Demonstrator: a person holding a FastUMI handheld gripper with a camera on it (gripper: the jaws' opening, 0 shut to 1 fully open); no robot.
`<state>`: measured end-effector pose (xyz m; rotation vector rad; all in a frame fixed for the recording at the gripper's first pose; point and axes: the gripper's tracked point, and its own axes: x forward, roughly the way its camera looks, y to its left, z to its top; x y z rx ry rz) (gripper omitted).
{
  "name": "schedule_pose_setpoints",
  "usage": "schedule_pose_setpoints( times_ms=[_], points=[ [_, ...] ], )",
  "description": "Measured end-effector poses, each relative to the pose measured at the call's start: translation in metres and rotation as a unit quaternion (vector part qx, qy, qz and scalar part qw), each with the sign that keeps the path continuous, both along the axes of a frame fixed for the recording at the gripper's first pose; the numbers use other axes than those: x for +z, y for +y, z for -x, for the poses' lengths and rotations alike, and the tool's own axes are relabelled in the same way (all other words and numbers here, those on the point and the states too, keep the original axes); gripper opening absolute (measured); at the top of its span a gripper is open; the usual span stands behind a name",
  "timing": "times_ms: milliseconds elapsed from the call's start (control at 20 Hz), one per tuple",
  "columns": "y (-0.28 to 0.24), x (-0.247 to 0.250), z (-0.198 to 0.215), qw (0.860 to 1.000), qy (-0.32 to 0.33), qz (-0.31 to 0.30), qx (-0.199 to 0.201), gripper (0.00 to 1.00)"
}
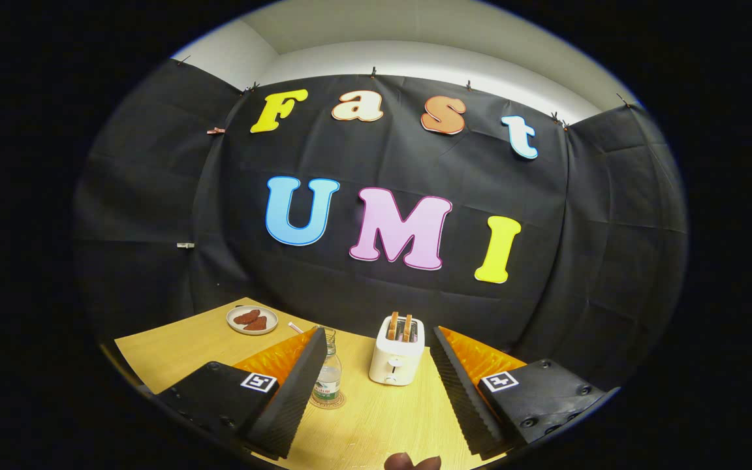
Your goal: Take the bottle from table, then pour the juice into the cup, finally place the bottle on the coaster
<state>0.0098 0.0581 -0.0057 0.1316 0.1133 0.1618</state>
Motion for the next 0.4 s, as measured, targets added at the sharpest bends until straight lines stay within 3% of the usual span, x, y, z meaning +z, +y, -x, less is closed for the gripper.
schedule_pose_setpoints(
  times_ms=[400],
  points=[
    [-0.025, -0.01, 0.0, 0.999, 0.003, -0.006, -0.041, 0.97]
  ],
)
